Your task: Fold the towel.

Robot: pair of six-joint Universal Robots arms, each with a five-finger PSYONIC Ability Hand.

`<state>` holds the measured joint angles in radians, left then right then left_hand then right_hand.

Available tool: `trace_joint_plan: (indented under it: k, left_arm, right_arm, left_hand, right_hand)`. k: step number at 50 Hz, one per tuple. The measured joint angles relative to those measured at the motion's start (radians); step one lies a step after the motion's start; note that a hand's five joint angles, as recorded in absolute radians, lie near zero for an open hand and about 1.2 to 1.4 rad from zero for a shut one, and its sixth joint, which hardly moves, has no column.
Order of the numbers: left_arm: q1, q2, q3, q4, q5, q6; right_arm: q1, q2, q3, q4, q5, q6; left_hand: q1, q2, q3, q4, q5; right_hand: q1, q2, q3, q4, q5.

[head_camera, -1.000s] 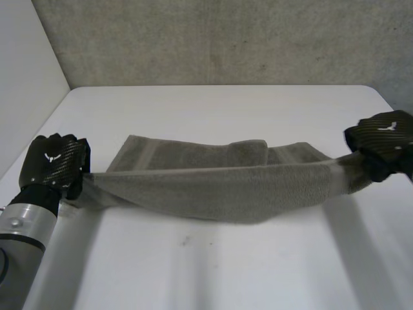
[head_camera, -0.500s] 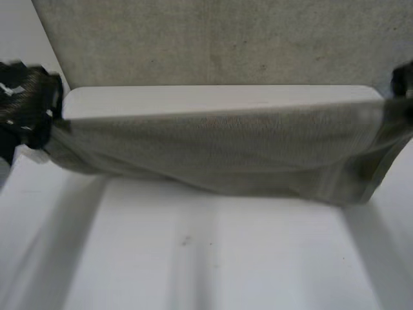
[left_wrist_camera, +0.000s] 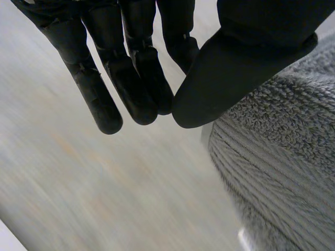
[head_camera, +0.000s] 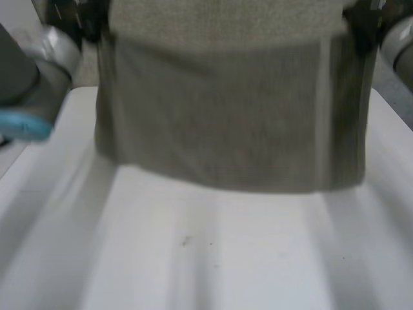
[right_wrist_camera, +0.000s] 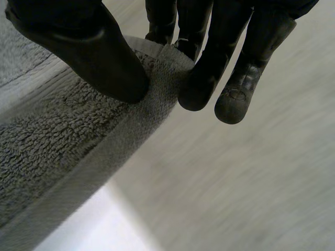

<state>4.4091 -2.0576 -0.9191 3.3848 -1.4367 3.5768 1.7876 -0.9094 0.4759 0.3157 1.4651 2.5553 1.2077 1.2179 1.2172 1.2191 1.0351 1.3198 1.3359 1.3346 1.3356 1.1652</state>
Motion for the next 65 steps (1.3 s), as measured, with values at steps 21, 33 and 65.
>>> trace_joint_plan:
  k: [21,33,65]
  left_arm:
    - [0.074,-0.013,-0.206,0.144,-0.066,-0.288]
    - [0.084,-0.139,-0.571,0.179,-0.039,-0.213]
    - [0.152,0.638,-1.163,-0.090,0.133,0.034]
  right_arm:
    - [0.015,-0.040,0.207,-0.012,-0.069,0.056]
    - [0.031,0.036,0.619,-0.102,-0.106,-0.093]
    - [-0.073,-0.604,1.105,0.146,-0.111,-0.311]
  left_hand:
    - [0.000,0.000,0.000,0.000,0.000]
    - [0.000,0.000,0.000,0.000,0.000]
    - [0.000,0.000,0.000,0.000,0.000]
  right_hand:
    - [0.000,0.000,0.000,0.000,0.004]
    - [0.000,0.000,0.000,0.000,0.004]
    - [0.000,0.000,0.000,0.000,0.004]
